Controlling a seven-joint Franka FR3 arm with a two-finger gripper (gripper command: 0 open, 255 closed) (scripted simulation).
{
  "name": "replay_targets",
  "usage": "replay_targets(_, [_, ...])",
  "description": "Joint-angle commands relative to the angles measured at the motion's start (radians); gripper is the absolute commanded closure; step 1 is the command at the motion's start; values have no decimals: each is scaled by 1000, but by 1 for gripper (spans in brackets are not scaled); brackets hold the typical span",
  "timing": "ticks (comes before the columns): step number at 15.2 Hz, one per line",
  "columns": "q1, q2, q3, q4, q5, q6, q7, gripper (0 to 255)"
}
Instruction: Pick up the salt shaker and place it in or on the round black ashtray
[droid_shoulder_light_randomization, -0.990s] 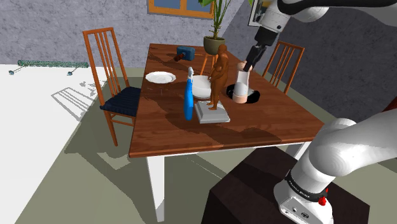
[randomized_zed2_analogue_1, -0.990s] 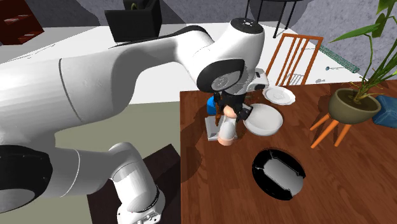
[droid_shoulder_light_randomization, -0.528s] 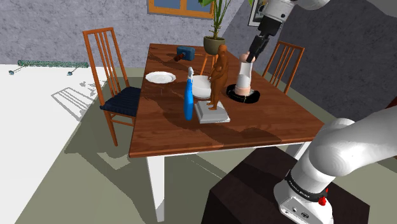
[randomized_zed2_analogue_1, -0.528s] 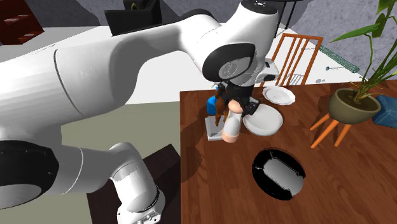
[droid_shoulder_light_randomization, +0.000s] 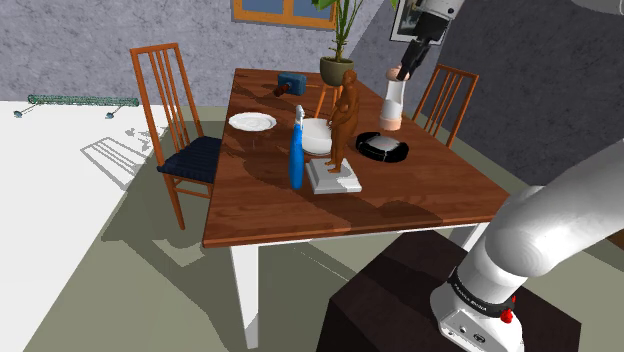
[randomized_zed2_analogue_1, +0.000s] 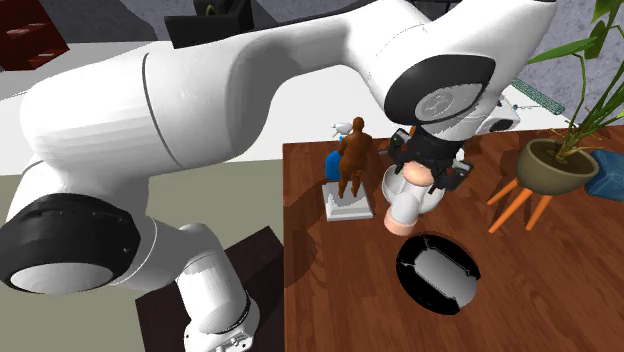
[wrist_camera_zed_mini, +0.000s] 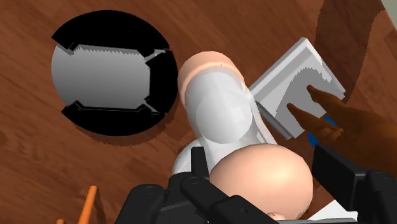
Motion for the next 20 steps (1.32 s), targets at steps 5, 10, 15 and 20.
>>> replay_targets(5, [-16, 219, -125, 278, 73, -93, -147, 255])
replay_targets(10, [-80, 441, -221, 556, 196, -209, -273, 255])
replay_targets(15, [-67, 399, -208, 439, 169, -125, -272, 255])
replay_targets(20, [-59, 368, -200, 337, 151, -48, -274, 255])
